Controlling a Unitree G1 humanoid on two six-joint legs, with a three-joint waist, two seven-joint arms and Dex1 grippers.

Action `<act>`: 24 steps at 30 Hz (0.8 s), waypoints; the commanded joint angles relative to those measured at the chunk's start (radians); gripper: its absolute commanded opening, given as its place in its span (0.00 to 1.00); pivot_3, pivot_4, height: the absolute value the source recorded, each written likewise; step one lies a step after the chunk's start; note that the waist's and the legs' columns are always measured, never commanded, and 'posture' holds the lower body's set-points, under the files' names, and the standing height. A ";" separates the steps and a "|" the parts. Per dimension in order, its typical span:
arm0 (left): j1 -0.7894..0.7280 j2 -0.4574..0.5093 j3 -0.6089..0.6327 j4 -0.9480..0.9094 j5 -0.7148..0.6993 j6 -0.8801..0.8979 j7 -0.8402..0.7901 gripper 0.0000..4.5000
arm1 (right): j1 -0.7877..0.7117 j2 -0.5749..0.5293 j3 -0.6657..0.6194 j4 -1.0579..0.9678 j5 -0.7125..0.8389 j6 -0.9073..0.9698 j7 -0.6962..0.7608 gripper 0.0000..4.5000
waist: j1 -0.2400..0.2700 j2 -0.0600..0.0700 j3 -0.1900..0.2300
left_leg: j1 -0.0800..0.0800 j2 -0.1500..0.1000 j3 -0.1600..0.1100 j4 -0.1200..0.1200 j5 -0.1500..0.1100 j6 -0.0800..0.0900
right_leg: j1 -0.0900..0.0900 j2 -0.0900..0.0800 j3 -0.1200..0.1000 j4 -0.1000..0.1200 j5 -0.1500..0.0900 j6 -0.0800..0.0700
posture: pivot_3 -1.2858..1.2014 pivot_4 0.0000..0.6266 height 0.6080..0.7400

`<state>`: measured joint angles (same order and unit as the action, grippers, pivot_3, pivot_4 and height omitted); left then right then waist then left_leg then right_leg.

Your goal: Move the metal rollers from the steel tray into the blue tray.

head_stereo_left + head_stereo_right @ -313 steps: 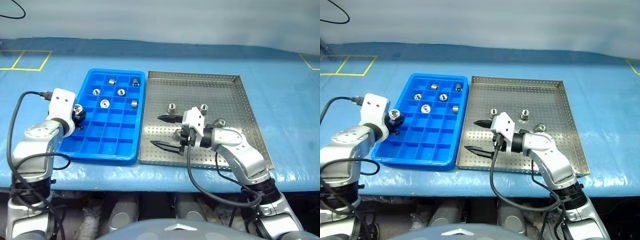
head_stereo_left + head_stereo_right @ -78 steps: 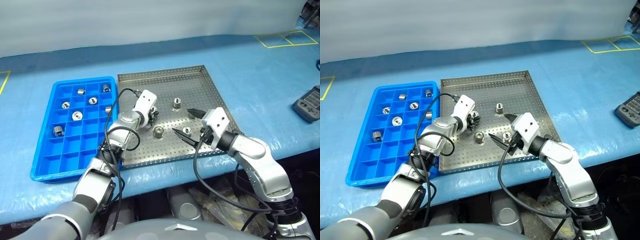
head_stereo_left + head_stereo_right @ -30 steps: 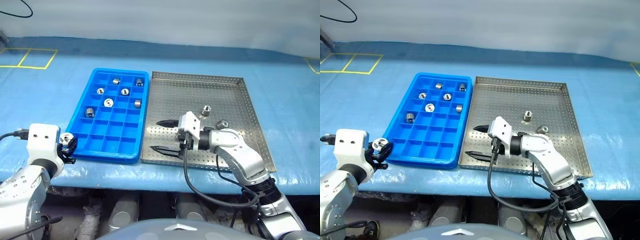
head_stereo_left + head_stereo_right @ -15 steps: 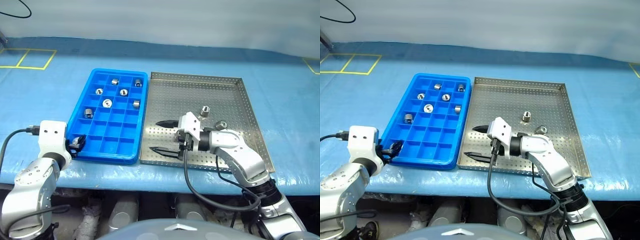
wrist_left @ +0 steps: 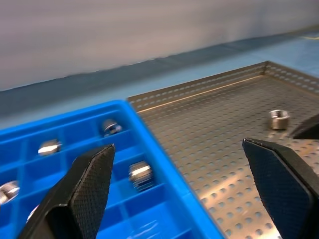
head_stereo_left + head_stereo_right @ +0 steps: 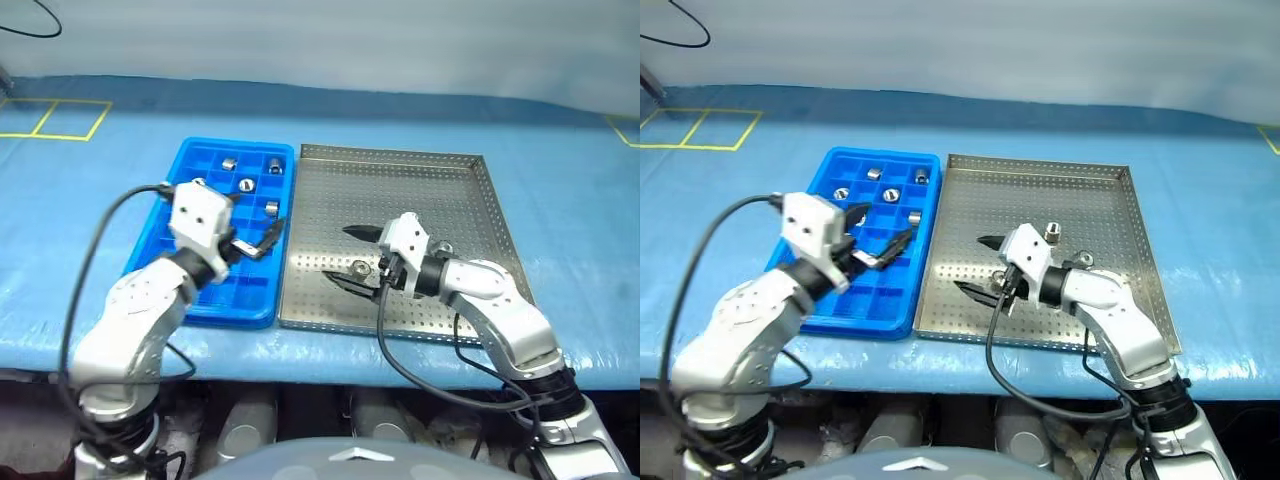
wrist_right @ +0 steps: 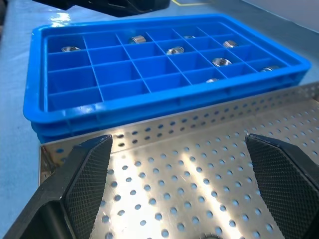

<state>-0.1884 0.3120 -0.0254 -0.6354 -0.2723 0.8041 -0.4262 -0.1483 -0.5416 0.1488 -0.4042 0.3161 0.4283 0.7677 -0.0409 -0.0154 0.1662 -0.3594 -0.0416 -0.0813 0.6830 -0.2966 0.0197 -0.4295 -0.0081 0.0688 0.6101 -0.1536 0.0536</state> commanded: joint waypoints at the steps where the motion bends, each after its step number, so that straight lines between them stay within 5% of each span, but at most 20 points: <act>1: -0.054 0.029 -0.140 0.148 0.066 -0.143 -0.070 0.99 | 0.035 -0.026 -0.053 -0.061 -0.015 0.011 -0.040 1.00 | -0.019 0.000 0.000 | 0.000 0.000 0.001 0.000 0.000 0.000 | 0.000 0.001 0.000 0.000 0.000 0.000 | 0.45 0.24 1.00; 7: -0.126 0.037 -0.255 0.356 0.127 -0.270 -0.137 0.99 | 0.110 -0.067 -0.092 -0.096 -0.042 0.027 -0.082 1.00 | -0.068 0.001 0.000 | 0.000 0.000 0.004 0.000 -0.001 0.002 | -0.001 0.001 0.003 0.000 0.000 0.002 | 0.42 0.24 1.00; 24: -0.171 0.010 -0.308 0.462 0.172 -0.221 -0.152 0.99 | 0.128 -0.047 -0.071 -0.114 -0.053 0.022 -0.114 1.00 | -0.151 0.001 0.000 | 0.000 0.000 0.003 0.001 -0.001 0.003 | -0.001 0.002 0.006 0.000 0.002 0.007 | 0.41 0.24 1.00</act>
<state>-0.3479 0.3236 -0.3249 -0.1629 -0.1145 0.5756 -0.5826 -0.0110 -0.5934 0.0827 -0.4895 0.2592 0.4658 0.6540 -0.1918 -0.0144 0.1662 -0.3591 -0.0415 -0.0779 0.6839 -0.2977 0.0228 -0.4301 -0.0064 0.0751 0.6103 -0.1517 0.0604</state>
